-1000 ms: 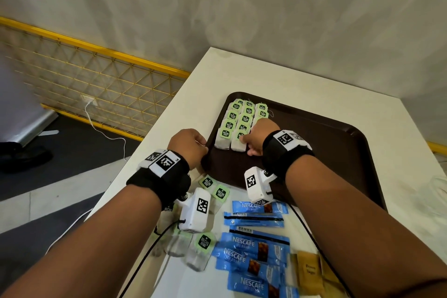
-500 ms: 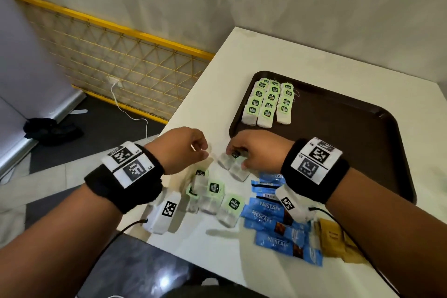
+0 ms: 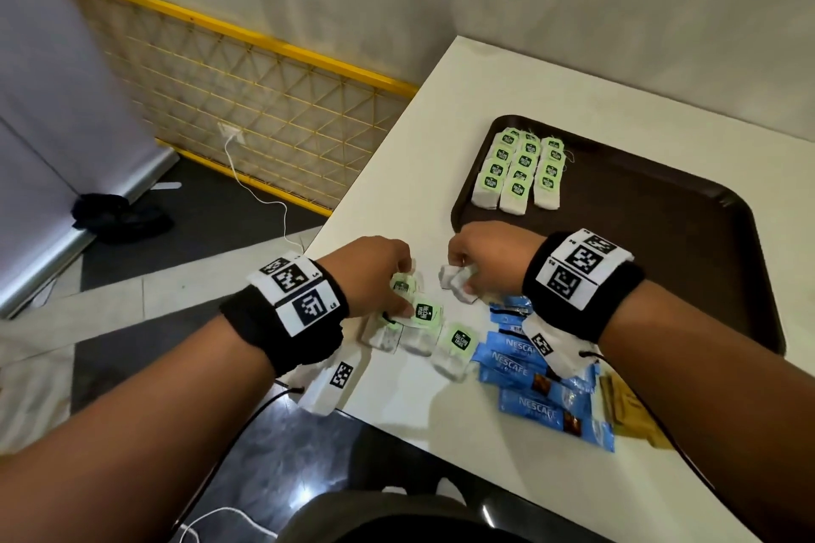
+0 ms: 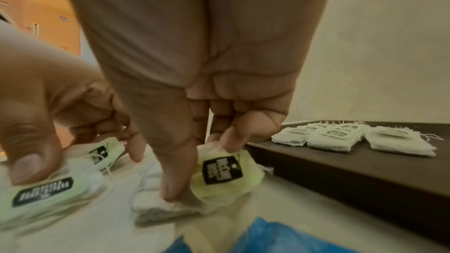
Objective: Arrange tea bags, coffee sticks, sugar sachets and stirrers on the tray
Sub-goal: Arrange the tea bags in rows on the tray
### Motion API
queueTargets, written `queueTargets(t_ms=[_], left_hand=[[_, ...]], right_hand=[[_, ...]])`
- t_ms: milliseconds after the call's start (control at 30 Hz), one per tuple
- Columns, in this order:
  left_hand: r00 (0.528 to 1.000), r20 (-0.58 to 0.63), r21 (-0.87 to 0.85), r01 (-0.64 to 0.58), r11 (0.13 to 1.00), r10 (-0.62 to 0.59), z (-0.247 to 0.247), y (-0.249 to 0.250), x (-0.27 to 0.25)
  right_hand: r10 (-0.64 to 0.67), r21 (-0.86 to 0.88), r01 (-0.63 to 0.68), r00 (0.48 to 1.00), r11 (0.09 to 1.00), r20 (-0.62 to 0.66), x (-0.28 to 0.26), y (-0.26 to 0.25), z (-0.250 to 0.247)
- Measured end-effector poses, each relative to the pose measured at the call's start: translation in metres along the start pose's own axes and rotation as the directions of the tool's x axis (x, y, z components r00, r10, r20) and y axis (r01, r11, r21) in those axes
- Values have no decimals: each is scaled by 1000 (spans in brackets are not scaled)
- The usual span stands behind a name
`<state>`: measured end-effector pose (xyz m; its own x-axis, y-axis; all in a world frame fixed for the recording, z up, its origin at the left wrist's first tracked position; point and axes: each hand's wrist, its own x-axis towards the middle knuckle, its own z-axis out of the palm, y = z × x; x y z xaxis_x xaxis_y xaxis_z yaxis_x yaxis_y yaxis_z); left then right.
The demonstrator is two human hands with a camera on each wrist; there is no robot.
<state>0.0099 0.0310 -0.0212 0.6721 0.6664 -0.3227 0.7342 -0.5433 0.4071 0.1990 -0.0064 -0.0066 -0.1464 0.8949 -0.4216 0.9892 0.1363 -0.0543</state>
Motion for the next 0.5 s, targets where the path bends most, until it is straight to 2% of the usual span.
queueTargets(t_ms=[233,367,500], left_hand=[[999,-7,49,-53,997,53,-3,2,3],[992,-42,0,-122,992,122,-6,-2,8],[987,-116,-185,-134,974,113,-13,-7,12]], right_hand=[[-41,16,43,995,999,-94,-8,3,0],[-25,204,59,985,977,-168,-19,5,-9],[38,429,69,971,901,-234,-26,15,-18]])
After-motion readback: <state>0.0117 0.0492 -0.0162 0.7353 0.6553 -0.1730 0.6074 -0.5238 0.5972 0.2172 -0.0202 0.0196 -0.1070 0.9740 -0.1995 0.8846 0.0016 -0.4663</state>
